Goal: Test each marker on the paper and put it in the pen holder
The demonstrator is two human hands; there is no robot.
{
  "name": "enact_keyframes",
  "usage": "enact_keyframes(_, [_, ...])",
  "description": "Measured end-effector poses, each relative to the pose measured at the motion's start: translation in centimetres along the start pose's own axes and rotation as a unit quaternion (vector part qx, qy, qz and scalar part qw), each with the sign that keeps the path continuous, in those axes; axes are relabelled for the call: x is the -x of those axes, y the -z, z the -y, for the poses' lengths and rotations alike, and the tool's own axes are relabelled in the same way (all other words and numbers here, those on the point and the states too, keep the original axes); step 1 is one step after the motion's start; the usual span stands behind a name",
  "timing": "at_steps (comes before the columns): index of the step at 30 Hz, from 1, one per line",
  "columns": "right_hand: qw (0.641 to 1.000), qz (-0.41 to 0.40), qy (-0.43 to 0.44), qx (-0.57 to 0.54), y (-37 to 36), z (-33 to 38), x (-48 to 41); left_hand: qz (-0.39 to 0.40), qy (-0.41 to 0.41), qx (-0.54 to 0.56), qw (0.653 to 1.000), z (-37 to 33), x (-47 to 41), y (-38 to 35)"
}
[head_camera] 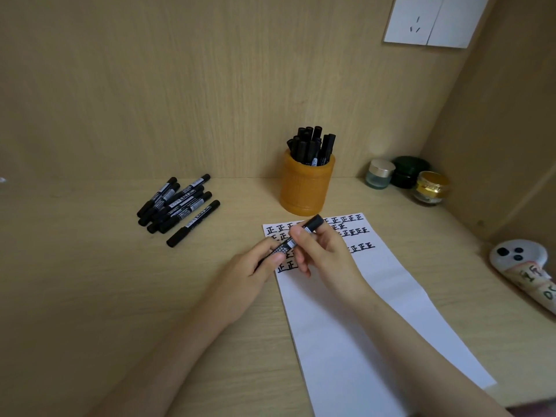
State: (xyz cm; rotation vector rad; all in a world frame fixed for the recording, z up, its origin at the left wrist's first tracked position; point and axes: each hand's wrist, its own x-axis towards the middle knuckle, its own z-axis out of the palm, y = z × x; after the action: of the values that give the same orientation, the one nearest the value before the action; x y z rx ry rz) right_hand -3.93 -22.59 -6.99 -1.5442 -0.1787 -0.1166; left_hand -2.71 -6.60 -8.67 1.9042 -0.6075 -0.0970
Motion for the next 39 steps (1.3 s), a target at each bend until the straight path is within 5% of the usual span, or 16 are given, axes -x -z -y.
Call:
enact_keyframes(19, [1.000,-0.009,0.011,0.006,0.3,-0.1,1.3,0.067,0.061,0.164,0.982,-1.1,0.1,-0.2])
enact_keyframes(39, [0.999,0.020,0.032,0.010,0.9,0.5,2.0,0.111,0.066,0.202,0.971,-1.6,0.2,0.3])
